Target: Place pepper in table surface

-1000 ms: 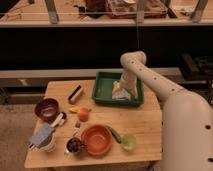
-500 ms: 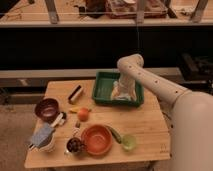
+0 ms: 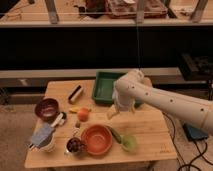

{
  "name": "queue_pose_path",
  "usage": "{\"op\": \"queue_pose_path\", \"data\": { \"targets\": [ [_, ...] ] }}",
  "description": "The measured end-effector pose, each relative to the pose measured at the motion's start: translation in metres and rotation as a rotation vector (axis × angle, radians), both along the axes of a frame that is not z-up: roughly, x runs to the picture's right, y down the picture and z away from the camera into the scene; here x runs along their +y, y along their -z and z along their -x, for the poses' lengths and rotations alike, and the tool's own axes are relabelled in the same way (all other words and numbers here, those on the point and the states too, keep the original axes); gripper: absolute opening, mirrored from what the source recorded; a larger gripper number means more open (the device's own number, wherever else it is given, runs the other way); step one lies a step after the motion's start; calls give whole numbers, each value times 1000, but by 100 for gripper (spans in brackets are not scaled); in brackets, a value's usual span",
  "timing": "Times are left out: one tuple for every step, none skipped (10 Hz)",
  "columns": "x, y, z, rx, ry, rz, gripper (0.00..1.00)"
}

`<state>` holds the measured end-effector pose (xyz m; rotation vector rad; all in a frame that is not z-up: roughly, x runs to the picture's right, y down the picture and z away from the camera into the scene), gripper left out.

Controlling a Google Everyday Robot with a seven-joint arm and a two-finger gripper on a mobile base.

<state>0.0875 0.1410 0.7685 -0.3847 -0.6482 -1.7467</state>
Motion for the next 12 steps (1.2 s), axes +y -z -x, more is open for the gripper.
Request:
{"op": "queue_pose_path", "data": {
  "targets": [
    [7, 8, 3, -18, 19, -10, 80],
    [11, 12, 3, -26, 31, -15, 80],
    [10, 10, 3, -28, 30, -16, 80],
    [9, 8, 3, -31, 29, -16, 80],
    [10, 6, 4, -40, 33, -16, 80],
    [13, 6, 3, -45, 26, -15, 80],
    [17, 7, -3, -44, 13, -12, 80],
    [22, 7, -15, -42, 1, -9, 80],
    [26, 7, -24, -40, -3, -6, 80],
    [31, 4, -27, -38, 2, 3, 80],
    [35, 1, -26, -34, 8, 9, 80],
    [43, -5, -26, -27, 8, 23, 80]
  ]
}}
